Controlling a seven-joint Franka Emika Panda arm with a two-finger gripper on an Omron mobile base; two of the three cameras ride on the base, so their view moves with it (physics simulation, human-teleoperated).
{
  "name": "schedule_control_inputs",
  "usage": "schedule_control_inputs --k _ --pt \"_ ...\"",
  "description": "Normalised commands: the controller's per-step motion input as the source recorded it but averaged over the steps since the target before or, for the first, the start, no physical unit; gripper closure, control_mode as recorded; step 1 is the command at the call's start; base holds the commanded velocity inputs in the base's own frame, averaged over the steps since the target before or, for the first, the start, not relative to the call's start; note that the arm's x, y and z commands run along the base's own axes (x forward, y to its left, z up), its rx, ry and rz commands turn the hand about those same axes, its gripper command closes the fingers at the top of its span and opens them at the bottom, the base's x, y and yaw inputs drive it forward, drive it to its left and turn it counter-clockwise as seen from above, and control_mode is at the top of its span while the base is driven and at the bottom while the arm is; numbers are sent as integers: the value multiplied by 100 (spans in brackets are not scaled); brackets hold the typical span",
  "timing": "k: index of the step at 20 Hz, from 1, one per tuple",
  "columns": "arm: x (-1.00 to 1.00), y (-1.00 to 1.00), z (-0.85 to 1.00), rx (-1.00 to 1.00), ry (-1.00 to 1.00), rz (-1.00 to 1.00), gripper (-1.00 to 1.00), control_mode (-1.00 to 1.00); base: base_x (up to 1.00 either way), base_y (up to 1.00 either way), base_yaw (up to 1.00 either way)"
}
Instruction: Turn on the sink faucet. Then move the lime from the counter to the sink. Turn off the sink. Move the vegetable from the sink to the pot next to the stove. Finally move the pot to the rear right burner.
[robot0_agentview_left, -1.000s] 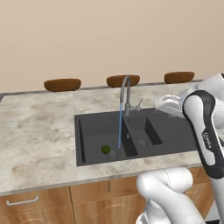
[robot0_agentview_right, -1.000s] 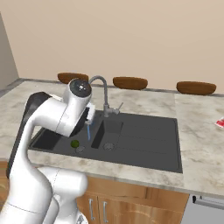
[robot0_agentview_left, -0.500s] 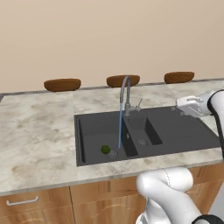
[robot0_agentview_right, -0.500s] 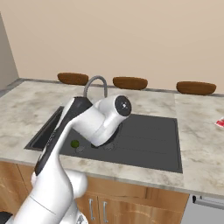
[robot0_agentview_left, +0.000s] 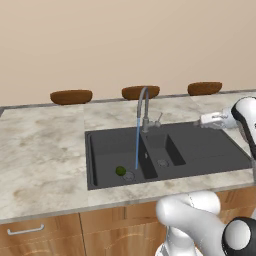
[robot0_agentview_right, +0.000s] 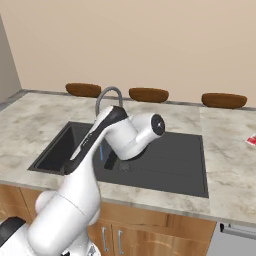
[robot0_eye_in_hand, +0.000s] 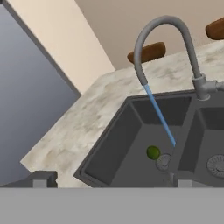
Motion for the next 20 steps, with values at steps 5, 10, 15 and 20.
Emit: schedule_control_inputs --k 5,10,15,20 --pt "60 -7 -42 -3 -2 13 -100 -100 0 0 0" --pt "60 -14 -29 -2 0 11 -100 -100 0 0 0" --pt "45 -29 -15 0 -4 11 -100 -100 0 0 0" --pt "52 -13 -21 0 -13 9 -100 -100 0 0 0"
